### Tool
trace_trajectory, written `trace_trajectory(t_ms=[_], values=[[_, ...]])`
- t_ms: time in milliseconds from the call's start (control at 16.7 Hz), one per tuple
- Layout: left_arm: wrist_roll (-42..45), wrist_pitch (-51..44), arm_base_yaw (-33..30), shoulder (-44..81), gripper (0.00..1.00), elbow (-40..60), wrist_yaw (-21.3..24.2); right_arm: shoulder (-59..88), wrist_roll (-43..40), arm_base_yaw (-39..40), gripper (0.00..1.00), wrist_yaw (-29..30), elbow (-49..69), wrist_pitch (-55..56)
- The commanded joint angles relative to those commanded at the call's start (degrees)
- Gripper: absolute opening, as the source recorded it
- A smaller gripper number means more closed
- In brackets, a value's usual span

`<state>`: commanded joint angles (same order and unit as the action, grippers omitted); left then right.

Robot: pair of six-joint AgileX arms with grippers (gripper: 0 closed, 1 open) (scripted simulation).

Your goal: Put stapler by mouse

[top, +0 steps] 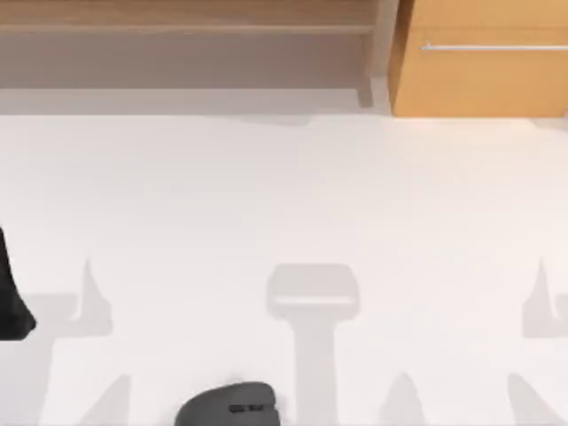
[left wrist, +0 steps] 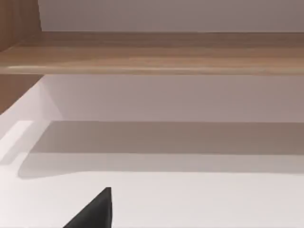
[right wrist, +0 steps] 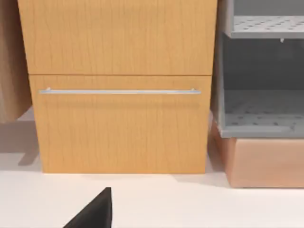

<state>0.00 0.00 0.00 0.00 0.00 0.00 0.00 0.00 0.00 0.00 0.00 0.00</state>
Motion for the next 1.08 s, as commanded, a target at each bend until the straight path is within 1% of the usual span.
trace_trajectory(t_ms=[240, 420, 900, 1080], values=[[-0.5, -2.0, 0.5, 2.0, 1.00, 1.4, 0.0, 0.0, 0.0, 0.0, 1.00, 0.0, 0.0, 0.0], [-2.0, -8.8, 1.9, 9.4, 1.00, 5.9, -0.1, 0.0, 0.0, 0.0, 1.00, 0.0, 0.0, 0.0], [-8.2, -36.9, 7.3, 45.9, 1.00, 23.2, -0.1, 0.0, 0.0, 0.0, 1.00, 0.0, 0.0, 0.0], [-10.3, -46.2, 9.1, 57.1, 1.00, 29.1, -0.1, 0.0, 0.0, 0.0, 1.00, 0.0, 0.0, 0.0]])
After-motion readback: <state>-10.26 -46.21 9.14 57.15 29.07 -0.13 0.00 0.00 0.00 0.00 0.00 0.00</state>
